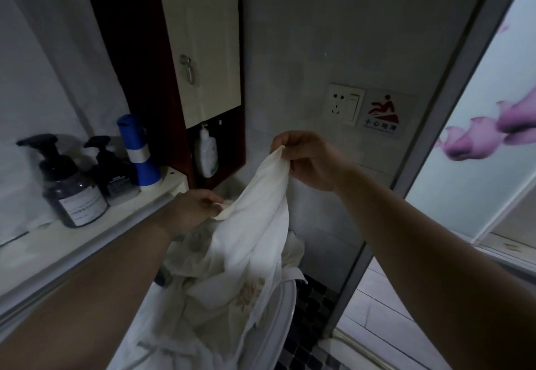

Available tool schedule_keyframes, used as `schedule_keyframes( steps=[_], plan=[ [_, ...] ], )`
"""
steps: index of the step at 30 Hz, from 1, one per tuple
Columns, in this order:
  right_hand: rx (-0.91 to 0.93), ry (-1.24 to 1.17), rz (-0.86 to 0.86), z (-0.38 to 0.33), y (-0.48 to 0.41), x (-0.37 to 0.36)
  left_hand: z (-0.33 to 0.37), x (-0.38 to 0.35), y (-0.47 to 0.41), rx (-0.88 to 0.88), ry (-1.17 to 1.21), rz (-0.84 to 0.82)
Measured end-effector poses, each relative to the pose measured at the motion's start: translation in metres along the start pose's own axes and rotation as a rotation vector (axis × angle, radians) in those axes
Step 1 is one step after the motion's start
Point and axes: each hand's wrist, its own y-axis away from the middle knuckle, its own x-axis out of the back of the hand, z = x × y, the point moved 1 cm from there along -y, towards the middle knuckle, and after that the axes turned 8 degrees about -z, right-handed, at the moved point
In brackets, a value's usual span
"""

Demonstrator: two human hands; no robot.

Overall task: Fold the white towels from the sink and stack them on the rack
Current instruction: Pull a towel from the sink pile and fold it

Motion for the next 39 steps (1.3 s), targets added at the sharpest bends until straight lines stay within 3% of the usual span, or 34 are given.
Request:
schedule_keyframes(
  steps=[4,10,15,21,28,39],
  plan=[
    [-0.014,-0.035,0.057,-0.001,0.01,0.006,-0.007,-0.003,-0.007,0.066,-0.069,0.17],
    [-0.011,-0.002,0.133,0.001,0.015,0.013,-0.009,-0.009,-0.01,0.164,0.296,0.077],
    [-0.065,0.198,0.454,0.004,0.014,0.03,0.001,0.004,-0.011,0.212,0.479,0.119],
    [-0.093,0.355,0.71,0.005,0.019,0.04,0.004,0.039,-0.003,0.224,0.408,0.293],
    [-0.063,0.347,0.741,0.006,0.009,0.035,0.007,0.046,0.008,0.211,0.319,0.284],
    [-0.058,0.507,0.631,0.007,-0.009,0.024,0.016,0.051,0.028,0.178,0.111,0.235]
  ],
)
